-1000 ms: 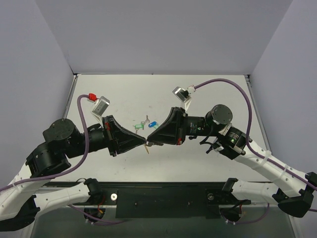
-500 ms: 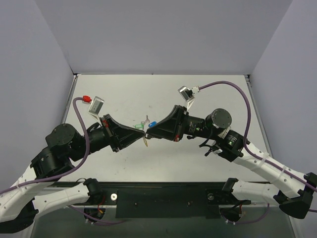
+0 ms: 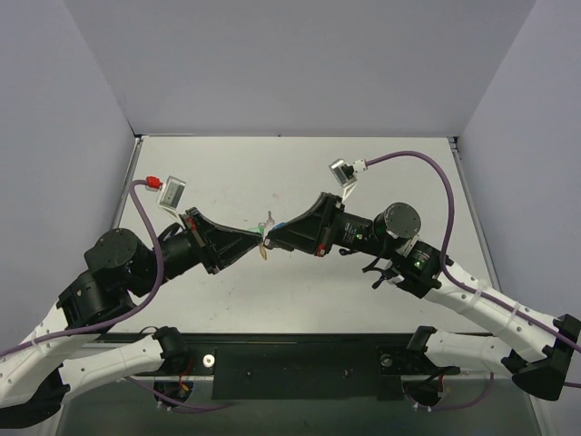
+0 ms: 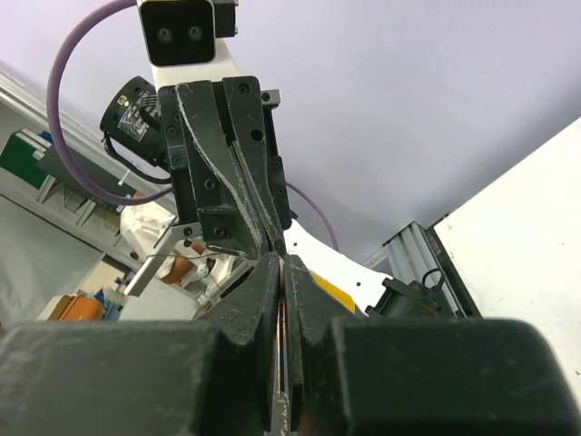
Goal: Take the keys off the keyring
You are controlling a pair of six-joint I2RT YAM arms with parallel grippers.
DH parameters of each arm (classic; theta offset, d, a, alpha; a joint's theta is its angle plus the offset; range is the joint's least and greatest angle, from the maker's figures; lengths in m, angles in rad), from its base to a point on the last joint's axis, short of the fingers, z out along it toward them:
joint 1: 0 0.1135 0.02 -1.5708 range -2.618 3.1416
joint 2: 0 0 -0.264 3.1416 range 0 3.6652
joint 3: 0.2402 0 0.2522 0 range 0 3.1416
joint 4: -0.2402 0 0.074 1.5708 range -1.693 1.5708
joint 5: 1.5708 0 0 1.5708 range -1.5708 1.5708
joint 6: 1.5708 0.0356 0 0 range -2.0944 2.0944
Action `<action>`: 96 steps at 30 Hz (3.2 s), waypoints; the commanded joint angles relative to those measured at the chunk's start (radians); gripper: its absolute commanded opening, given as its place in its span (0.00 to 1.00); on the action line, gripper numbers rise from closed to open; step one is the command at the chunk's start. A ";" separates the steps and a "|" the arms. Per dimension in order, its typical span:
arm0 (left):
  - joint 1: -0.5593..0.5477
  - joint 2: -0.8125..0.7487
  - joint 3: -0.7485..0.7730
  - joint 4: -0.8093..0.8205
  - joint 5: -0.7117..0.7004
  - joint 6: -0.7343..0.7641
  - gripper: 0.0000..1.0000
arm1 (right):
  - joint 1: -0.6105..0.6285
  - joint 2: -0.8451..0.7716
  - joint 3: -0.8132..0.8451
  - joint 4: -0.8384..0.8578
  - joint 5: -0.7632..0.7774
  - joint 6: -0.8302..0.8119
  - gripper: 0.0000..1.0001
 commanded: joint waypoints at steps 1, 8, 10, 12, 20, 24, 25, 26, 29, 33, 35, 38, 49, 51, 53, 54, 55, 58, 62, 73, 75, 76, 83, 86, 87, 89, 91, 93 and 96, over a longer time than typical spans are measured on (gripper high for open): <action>0.000 -0.024 0.013 0.096 -0.047 -0.013 0.00 | -0.002 -0.025 -0.016 0.062 0.038 0.000 0.00; 0.000 -0.007 0.016 0.093 -0.022 -0.016 0.00 | -0.001 -0.014 -0.016 0.082 0.025 0.018 0.22; 0.000 0.002 0.021 0.093 -0.013 -0.013 0.00 | -0.002 -0.009 -0.014 0.094 0.016 0.024 0.39; 0.000 0.005 0.028 0.087 -0.011 -0.011 0.00 | -0.005 -0.008 -0.008 0.101 -0.001 0.028 0.48; 0.000 0.007 0.028 0.084 -0.005 -0.014 0.00 | -0.019 0.003 0.012 0.127 -0.047 0.043 0.41; 0.000 0.001 0.025 0.087 -0.013 -0.016 0.00 | -0.017 0.014 0.012 0.141 -0.057 0.052 0.28; 0.000 -0.001 0.025 0.087 -0.013 -0.016 0.00 | -0.019 0.014 0.011 0.141 -0.058 0.052 0.27; 0.000 -0.001 0.025 0.089 -0.014 -0.016 0.00 | -0.019 0.015 0.012 0.141 -0.060 0.054 0.24; 0.000 -0.002 0.025 0.089 -0.017 -0.016 0.00 | -0.017 0.021 0.009 0.150 -0.060 0.058 0.23; 0.000 -0.007 0.021 0.090 -0.021 -0.019 0.00 | -0.016 0.023 0.010 0.160 -0.061 0.061 0.20; 0.000 -0.010 0.018 0.087 -0.024 -0.018 0.00 | -0.016 0.024 0.011 0.164 -0.063 0.064 0.14; 0.000 -0.016 0.016 0.084 -0.024 -0.016 0.00 | -0.017 0.028 0.011 0.168 -0.069 0.064 0.03; 0.000 -0.071 0.064 -0.031 -0.076 0.021 0.75 | -0.017 -0.018 -0.014 0.144 -0.100 0.035 0.00; 0.000 -0.083 0.071 -0.045 -0.085 0.025 0.76 | -0.016 -0.020 -0.013 0.136 -0.101 0.031 0.00; 0.000 -0.091 0.070 -0.048 -0.087 0.025 0.76 | -0.016 -0.022 -0.011 0.133 -0.103 0.031 0.00; 0.000 -0.094 0.067 -0.045 -0.085 0.024 0.76 | -0.017 -0.022 -0.009 0.136 -0.106 0.031 0.00; 0.000 -0.096 0.065 -0.039 -0.079 0.024 0.74 | -0.017 -0.022 -0.008 0.136 -0.106 0.031 0.00; 0.000 -0.102 0.035 -0.011 -0.053 0.015 0.70 | -0.016 -0.020 -0.008 0.156 -0.104 0.040 0.00; 0.000 -0.099 -0.002 0.047 -0.001 0.004 0.65 | -0.016 -0.015 -0.008 0.183 -0.121 0.057 0.00; -0.001 -0.060 -0.038 0.157 0.094 -0.001 0.54 | -0.014 -0.017 -0.022 0.285 -0.161 0.104 0.00; 0.000 -0.054 -0.038 0.176 0.104 0.001 0.52 | -0.016 -0.015 -0.025 0.291 -0.162 0.110 0.00; 0.000 -0.051 -0.039 0.188 0.113 -0.001 0.50 | -0.016 -0.018 -0.026 0.292 -0.162 0.112 0.00; 0.000 -0.016 -0.036 0.228 0.145 -0.002 0.40 | -0.014 -0.015 -0.025 0.292 -0.173 0.113 0.00; 0.000 -0.002 -0.033 0.253 0.180 -0.001 0.20 | -0.014 -0.015 -0.028 0.291 -0.175 0.112 0.00; 0.000 0.008 -0.028 0.254 0.199 0.001 0.16 | -0.016 -0.014 -0.023 0.288 -0.176 0.112 0.00; 0.000 0.025 -0.019 0.256 0.219 0.001 0.00 | -0.014 -0.008 -0.013 0.269 -0.188 0.107 0.00; 0.000 0.036 -0.010 0.253 0.234 0.001 0.00 | -0.014 -0.005 0.000 0.245 -0.196 0.091 0.00; 0.000 0.041 -0.001 0.245 0.243 0.005 0.00 | -0.014 -0.006 0.012 0.220 -0.204 0.078 0.00; 0.000 0.053 0.019 0.215 0.260 0.022 0.00 | -0.017 0.000 0.041 0.164 -0.225 0.054 0.00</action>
